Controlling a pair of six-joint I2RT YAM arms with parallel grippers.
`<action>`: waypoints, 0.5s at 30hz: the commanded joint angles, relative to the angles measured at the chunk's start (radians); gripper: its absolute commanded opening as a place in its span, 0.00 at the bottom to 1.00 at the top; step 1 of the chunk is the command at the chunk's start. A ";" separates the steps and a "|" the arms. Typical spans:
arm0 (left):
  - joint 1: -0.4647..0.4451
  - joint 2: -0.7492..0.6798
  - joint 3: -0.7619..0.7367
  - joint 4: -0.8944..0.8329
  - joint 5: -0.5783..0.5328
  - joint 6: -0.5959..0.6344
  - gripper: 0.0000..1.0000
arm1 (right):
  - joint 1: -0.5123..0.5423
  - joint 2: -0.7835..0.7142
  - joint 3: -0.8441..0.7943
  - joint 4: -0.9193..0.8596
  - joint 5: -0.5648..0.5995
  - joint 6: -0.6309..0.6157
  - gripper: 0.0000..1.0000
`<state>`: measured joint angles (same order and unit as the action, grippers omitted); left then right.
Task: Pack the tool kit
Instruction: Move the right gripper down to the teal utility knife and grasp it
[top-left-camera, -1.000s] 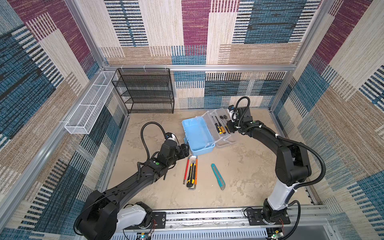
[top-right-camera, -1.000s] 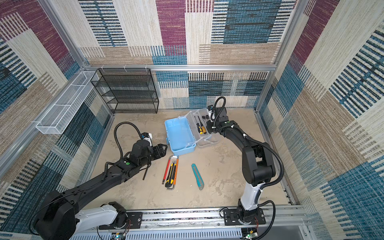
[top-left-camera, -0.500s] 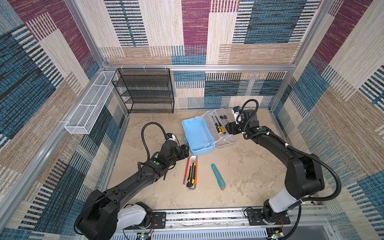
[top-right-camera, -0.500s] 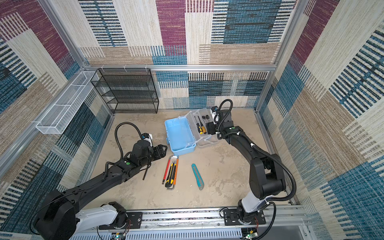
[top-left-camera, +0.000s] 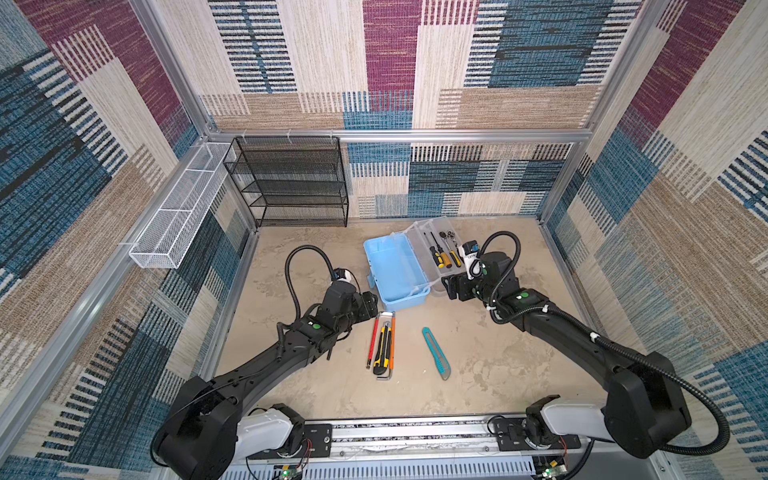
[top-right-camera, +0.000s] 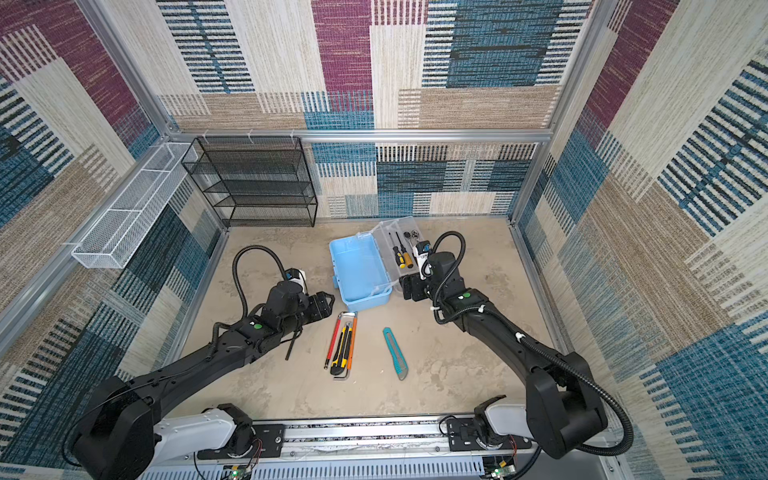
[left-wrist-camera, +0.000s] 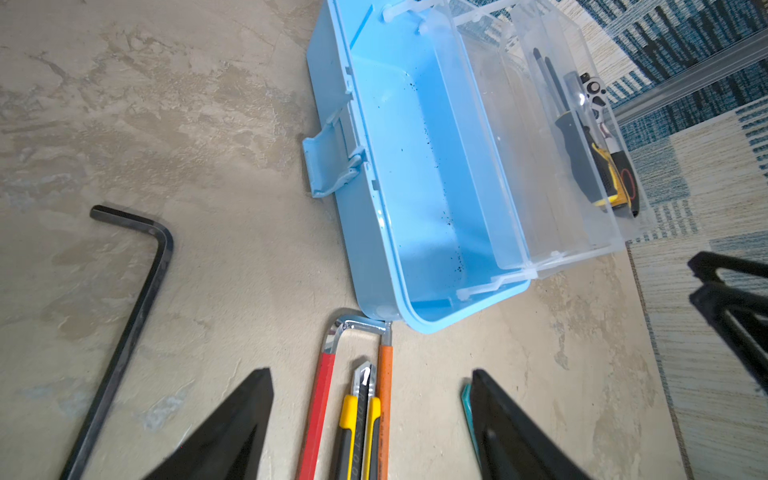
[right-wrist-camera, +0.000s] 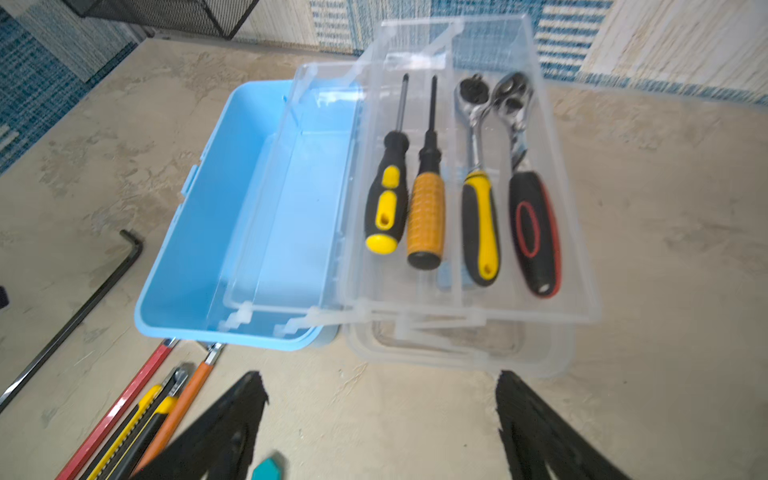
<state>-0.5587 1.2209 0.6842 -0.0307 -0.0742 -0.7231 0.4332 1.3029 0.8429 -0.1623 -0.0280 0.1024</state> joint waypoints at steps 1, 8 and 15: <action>0.000 0.002 0.003 -0.010 -0.003 0.027 0.78 | 0.074 -0.023 -0.043 -0.001 0.118 0.106 0.89; 0.000 -0.008 -0.002 -0.028 -0.013 0.036 0.78 | 0.255 -0.058 -0.162 -0.045 0.229 0.299 0.89; 0.000 0.000 -0.003 -0.023 -0.009 0.034 0.78 | 0.405 0.017 -0.209 -0.083 0.245 0.420 0.87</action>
<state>-0.5587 1.2190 0.6834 -0.0498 -0.0746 -0.7052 0.8055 1.2972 0.6388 -0.2325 0.1875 0.4362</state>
